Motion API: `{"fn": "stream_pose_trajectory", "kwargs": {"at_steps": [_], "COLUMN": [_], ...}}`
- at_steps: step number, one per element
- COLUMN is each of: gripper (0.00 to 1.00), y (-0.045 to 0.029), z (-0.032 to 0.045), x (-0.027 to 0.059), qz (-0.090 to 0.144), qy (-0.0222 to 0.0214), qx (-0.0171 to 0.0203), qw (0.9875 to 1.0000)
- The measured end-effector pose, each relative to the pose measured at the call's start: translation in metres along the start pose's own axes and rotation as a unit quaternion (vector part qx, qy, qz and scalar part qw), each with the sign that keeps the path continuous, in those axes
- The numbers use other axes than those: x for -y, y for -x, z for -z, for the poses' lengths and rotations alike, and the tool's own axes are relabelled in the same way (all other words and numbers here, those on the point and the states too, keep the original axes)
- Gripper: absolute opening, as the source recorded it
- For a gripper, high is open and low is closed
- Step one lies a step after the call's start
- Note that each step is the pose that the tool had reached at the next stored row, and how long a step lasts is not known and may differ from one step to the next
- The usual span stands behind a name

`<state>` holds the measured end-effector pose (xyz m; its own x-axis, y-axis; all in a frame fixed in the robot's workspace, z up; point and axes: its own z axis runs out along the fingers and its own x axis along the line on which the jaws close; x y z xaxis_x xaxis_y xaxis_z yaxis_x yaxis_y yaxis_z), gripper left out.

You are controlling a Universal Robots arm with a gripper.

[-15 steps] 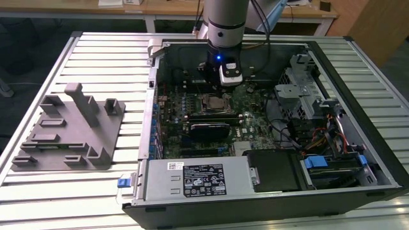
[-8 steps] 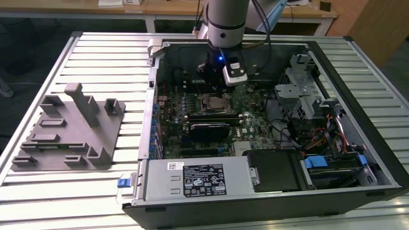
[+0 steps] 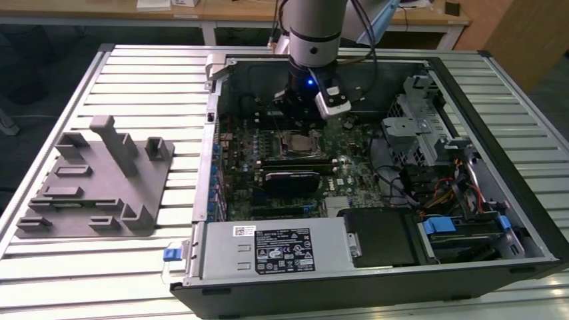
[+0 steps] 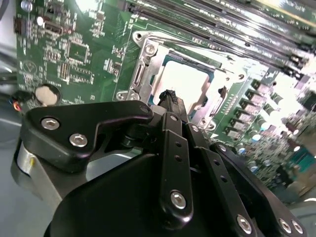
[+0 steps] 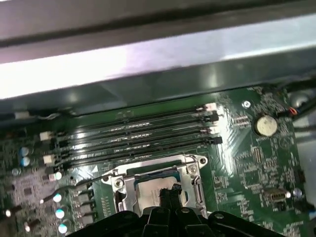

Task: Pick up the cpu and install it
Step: 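Close the cpu cover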

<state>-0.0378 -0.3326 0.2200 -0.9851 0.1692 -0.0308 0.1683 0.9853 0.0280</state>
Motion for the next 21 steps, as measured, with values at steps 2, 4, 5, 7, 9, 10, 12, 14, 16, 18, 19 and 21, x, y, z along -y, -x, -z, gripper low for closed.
{"fn": "stream_pose_trajectory", "kwargs": {"at_steps": [2, 4, 5, 7, 9, 10, 12, 14, 16, 18, 19, 21], "gripper": [0.11, 0.11, 0.11, 0.11, 0.11, 0.11, 0.11, 0.11, 0.11, 0.11, 0.11, 0.11], "y": [0.0000, 0.0000, 0.0001, 0.0000, 0.0003, 0.0004, 0.0007, 0.0006, -0.0007, -0.0036, -0.0053, -0.0090], "z": [-0.0003, -0.0006, -0.0006, -0.0005, -0.0007, -0.0009, -0.0014, -0.0023, -0.0031, -0.0040, -0.0044, -0.0051], "x": [0.0000, -0.0001, 0.0000, 0.0002, 0.0014, 0.0023, 0.0045, 0.0065, 0.0080, 0.0092, 0.0097, 0.0106], "qz": [0.018, 0.034, 0.037, 0.038, 0.038, 0.038, 0.038, 0.038, 0.037, 0.038, 0.038, 0.038], "qy": [0.0002, -0.0004, -0.0011, -0.0012, -0.0013, -0.0013, -0.0012, -0.0012, -0.0013, -0.0012, -0.0012, -0.0012], "qx": [-0.0005, -0.0007, -0.0007, -0.0007, -0.0007, -0.0007, -0.0007, -0.0007, -0.0007, -0.0006, -0.0007, -0.0007], "qw": [0.9998, 0.9994, 0.9993, 0.9993, 0.9993, 0.9993, 0.9993, 0.9993, 0.9993, 0.9993, 0.9993, 0.9993]}}
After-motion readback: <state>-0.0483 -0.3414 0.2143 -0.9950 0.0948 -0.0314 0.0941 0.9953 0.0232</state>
